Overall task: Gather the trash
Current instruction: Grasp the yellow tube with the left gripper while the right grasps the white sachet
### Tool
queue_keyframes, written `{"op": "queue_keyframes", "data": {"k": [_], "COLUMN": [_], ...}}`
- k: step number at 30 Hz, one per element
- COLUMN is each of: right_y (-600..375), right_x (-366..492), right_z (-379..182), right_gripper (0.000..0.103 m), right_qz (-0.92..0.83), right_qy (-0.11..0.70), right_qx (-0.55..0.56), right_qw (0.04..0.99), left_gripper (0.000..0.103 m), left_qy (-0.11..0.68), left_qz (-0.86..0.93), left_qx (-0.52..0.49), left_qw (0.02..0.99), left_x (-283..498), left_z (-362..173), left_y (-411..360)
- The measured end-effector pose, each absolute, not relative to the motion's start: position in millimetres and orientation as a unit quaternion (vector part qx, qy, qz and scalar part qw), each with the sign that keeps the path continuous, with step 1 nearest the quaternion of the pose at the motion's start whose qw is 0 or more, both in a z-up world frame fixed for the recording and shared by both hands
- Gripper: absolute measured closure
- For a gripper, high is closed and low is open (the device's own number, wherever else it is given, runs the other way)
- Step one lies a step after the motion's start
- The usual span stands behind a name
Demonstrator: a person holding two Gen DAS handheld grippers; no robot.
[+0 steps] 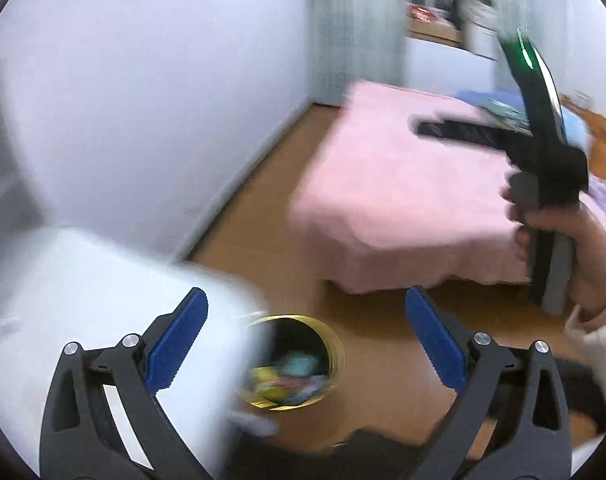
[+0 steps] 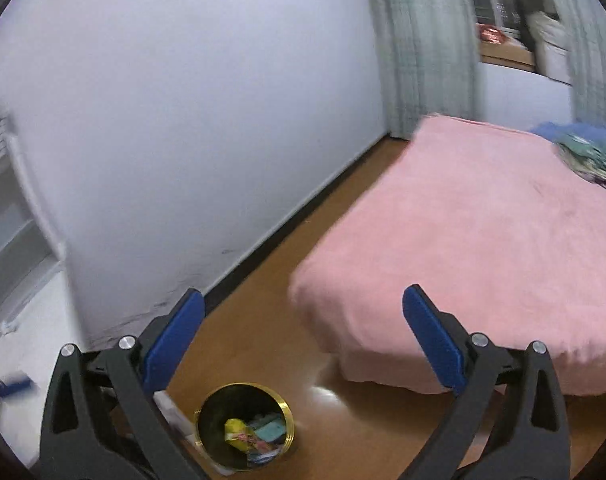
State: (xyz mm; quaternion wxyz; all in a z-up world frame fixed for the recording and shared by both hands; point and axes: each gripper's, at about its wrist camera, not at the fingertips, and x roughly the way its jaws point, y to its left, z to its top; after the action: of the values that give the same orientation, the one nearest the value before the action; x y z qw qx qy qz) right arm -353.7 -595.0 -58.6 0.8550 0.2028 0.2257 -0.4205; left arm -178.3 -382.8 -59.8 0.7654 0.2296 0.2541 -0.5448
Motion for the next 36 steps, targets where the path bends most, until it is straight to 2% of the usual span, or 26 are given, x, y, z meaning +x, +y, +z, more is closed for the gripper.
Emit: {"op": "queue_keyframes", "data": {"k": [3,7,12,14,18,21,23,24,25,26,36], "right_y": [-564.2,-510.3,-452.5,-436.2,-409.9,-395.9,-389.3,-383.4,-376.9,-372.4,-328.5], "right_x": [-311.1,-250.0,-188.1,-171.6,-141.2,-121.7,-106.8,-92.9,-78.9,-69.2,75.5], "right_z": [-57.9,-57.3,-39.8,-33.4,-24.6,-27.4,-32.4,-35.3,-37.9,-40.2,-82.1], "right_gripper": [0.007,0.007,0.007,0.007,0.007,0.007,0.007,0.007,0.007,0.007,0.009], "right_qz": [-0.343,-0.255,-0.159,-0.142,-0.116,-0.094,-0.082,-0.072,-0.058,-0.047,0.066], "right_qy": [0.246,0.272,0.295,0.298,0.303,0.317,0.331,0.344,0.353,0.356,0.432], "right_qx": [0.201,0.170,0.139,0.116,0.095,0.080,0.064,0.055,0.046,0.040,-0.044], "right_qw": [0.884,0.912,0.932,0.937,0.941,0.940,0.938,0.935,0.933,0.932,0.898], "left_gripper": [0.007,0.007,0.009,0.019,0.027,0.040,0.064,0.069,0.083,0.091,0.091], "left_qy": [0.247,0.306,0.385,0.405,0.430,0.433,0.436,0.436,0.435,0.433,0.452], "left_qz": [-0.449,-0.285,-0.226,-0.232,-0.242,-0.275,-0.295,-0.296,-0.293,-0.290,-0.200], "left_qx": [0.252,0.285,0.235,0.216,0.199,0.188,0.184,0.181,0.183,0.184,0.106], "left_qw": [0.821,0.863,0.863,0.857,0.847,0.837,0.830,0.830,0.832,0.833,0.863], "left_x": [-124.3,-54.8,-9.9,0.8,10.1,8.7,11.0,13.5,15.5,17.9,70.0], "left_z": [-40.8,-55.4,-88.0,-100.1,-115.7,-115.8,-113.6,-112.1,-111.3,-111.3,-106.1], "left_y": [-293.8,-172.8,-103.1,-95.7,-86.8,-81.5,-82.8,-83.7,-84.5,-84.7,-33.3]}}
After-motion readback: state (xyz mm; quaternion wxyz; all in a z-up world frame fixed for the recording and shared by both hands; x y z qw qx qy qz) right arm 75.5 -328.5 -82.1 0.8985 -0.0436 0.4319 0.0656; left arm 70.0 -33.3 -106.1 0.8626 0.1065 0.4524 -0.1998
